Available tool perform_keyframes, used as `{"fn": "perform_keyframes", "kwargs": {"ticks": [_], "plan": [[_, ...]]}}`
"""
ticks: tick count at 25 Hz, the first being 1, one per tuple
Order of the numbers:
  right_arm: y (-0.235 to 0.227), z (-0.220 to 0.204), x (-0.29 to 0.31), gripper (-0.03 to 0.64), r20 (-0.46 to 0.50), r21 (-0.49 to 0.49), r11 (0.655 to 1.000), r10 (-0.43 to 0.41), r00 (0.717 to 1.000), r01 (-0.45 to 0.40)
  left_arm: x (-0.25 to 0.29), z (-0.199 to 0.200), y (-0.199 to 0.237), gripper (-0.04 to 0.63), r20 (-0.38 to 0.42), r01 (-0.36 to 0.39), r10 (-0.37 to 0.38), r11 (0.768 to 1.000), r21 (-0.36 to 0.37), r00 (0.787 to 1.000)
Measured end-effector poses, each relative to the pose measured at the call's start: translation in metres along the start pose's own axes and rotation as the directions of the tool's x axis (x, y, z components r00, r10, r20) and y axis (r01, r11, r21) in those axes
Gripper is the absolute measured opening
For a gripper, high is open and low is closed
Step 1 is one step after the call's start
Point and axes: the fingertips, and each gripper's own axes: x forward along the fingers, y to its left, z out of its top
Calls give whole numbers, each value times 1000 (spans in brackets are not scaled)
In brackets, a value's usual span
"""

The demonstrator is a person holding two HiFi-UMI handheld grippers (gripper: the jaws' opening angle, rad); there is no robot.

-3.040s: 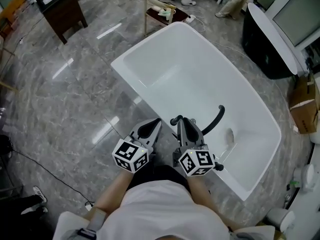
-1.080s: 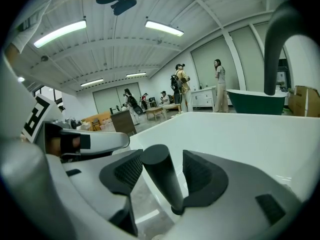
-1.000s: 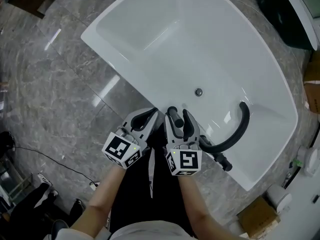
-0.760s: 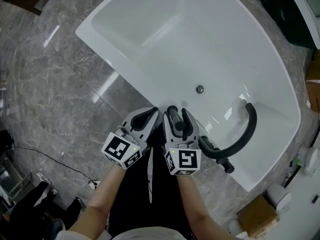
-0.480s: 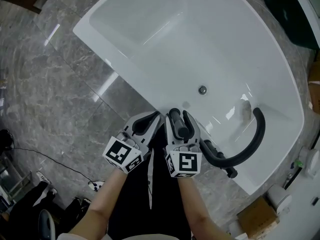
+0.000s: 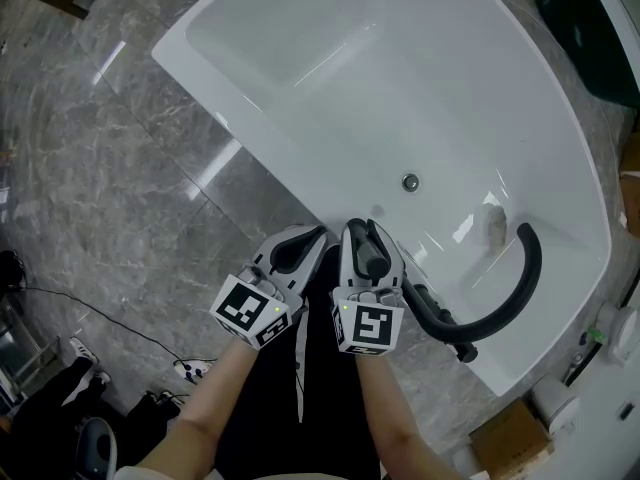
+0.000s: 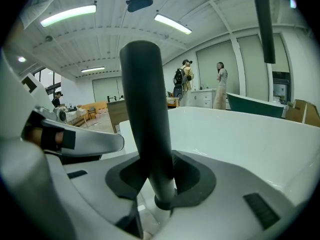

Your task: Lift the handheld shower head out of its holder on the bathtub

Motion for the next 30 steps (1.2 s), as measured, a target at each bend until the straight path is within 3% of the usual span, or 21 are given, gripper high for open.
{"fn": "perform_keyframes", "kwargs": {"ticks": [7,13,30], "plan": [[-3,5,-4,130,8,24,1000,7,1000,-7,-2,5,-4,14,3,8,-8,1000,0,1000],[6,20,-5,129,28,-49,998,32,999,-31,-1,11,-5,13,1,13,-13,1000,15,1000],[18,73,-36,127,88,-61,997,55,995,-49,-16,54,-23,14,43,28,-31,998,63,999]]}}
